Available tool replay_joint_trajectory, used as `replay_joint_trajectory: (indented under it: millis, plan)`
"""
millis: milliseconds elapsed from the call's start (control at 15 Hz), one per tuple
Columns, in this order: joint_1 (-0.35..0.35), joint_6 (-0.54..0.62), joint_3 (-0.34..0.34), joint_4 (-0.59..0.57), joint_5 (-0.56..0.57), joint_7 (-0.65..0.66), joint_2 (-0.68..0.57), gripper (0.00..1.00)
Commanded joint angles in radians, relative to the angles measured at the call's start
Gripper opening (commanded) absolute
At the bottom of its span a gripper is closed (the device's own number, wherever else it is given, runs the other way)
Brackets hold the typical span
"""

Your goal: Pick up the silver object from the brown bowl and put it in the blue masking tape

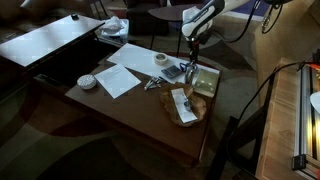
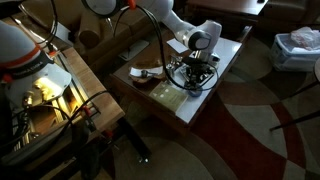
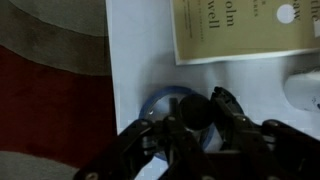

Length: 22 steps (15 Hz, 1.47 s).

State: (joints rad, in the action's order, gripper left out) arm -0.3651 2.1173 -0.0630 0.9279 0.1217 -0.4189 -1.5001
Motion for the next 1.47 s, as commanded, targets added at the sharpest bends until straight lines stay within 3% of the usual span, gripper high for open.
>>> replay_joint_trajectory:
  millis: [0, 400, 533, 667, 933, 1133, 1400]
  plan:
    - [-0.009, -0.080, 0.006, -0.012, -0.015, -0.026, 0.001, 0.13]
    - [0.001, -0.136, -0.004, -0.025, -0.008, -0.009, 0.006, 0.13]
    - [0.001, -0.151, -0.003, -0.024, -0.009, -0.008, 0.010, 0.63]
    - [0.002, -0.159, -0.002, -0.022, -0.009, -0.009, 0.013, 0.68]
    - [0.004, -0.158, -0.002, -0.022, -0.009, -0.006, 0.015, 0.96]
    - [0.003, -0.126, 0.005, -0.007, -0.002, -0.009, 0.029, 1.00]
    - [0.018, 0.176, -0.013, 0.216, 0.025, 0.016, 0.183, 1.00]
